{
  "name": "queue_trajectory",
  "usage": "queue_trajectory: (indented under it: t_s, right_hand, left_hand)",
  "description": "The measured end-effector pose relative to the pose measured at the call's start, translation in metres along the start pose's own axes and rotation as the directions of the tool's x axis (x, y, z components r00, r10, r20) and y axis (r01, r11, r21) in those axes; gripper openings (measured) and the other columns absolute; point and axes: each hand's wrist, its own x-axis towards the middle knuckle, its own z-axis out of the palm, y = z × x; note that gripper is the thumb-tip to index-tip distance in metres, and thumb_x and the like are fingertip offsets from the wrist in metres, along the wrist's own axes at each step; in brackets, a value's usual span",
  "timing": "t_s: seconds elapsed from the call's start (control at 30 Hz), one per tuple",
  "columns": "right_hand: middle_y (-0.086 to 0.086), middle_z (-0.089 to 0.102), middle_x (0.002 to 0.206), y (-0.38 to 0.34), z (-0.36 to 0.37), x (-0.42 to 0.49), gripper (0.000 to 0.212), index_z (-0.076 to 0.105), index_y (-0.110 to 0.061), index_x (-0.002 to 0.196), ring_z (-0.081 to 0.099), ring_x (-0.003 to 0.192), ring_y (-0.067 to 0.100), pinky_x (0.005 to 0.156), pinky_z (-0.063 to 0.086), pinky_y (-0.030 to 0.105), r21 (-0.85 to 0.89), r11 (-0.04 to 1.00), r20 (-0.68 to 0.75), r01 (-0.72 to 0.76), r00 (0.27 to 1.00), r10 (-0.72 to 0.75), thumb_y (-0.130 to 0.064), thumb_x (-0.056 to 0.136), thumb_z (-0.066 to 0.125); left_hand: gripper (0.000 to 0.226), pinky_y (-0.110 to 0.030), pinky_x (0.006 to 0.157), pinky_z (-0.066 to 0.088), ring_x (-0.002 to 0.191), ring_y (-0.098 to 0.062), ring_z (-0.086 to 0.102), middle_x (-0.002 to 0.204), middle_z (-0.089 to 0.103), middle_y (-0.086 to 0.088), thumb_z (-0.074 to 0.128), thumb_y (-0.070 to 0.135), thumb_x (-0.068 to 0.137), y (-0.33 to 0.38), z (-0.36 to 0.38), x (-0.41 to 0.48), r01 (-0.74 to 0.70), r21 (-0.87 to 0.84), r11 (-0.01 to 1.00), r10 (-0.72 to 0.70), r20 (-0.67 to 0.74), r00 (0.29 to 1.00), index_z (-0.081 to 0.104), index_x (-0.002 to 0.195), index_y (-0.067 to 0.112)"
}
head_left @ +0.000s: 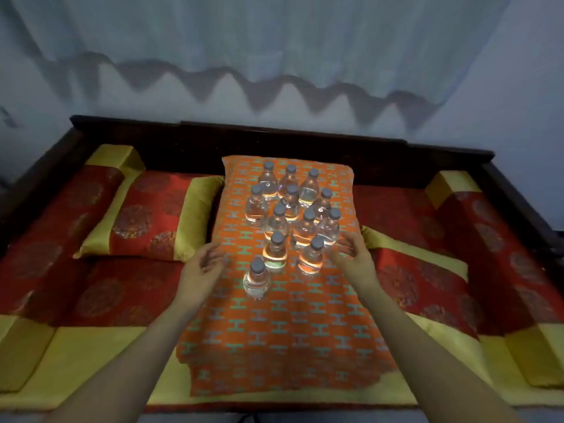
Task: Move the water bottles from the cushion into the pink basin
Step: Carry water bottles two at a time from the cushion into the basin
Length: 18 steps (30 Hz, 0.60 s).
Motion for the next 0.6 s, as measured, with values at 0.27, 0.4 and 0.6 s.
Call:
queue_trajectory:
  t_s: [0.27,0.4,0.6]
  right_hand:
    - [0.004,0.054,0.133,0.067,0.02,0.04,0.076,0.044,-0.021,0.137,0.051,0.122,0.02,0.101,0.046,0.047,-0.21,0.972,0.029,-0.109,0.993,0.118,-0.027,0.072,0.084]
    - [0.004,0.048,0.138,0.096,0.029,0.05,0.091,0.037,-0.018,0.144,0.048,0.125,0.021,0.097,0.049,0.04,-0.216,0.97,0.053,-0.11,0.991,0.124,-0.022,0.068,0.086]
    - [-0.011,0.05,0.134,0.119,0.041,0.055,0.1,0.033,-0.019,0.146,0.052,0.117,-0.001,0.085,0.045,0.006,-0.169,0.982,0.13,-0.087,0.985,0.11,-0.014,0.064,0.088]
  left_hand:
    - [0.073,-0.007,0.087,0.042,0.112,0.009,0.053,0.125,0.057,0.009,0.083,0.017,0.068,-0.055,0.04,0.017,0.106,-0.007,0.994,-0.105,0.103,0.989,0.049,0.132,0.026]
    - [0.091,-0.012,0.094,0.042,0.125,-0.005,0.047,0.138,0.049,0.005,0.088,0.019,0.059,-0.083,0.056,0.008,0.182,0.028,0.983,-0.184,0.163,0.969,0.038,0.134,0.035]
    - [0.106,-0.047,0.108,0.039,0.131,-0.019,0.045,0.141,0.049,-0.002,0.088,0.032,0.051,-0.096,0.069,0.007,0.208,0.039,0.977,-0.211,0.219,0.952,0.037,0.143,0.018]
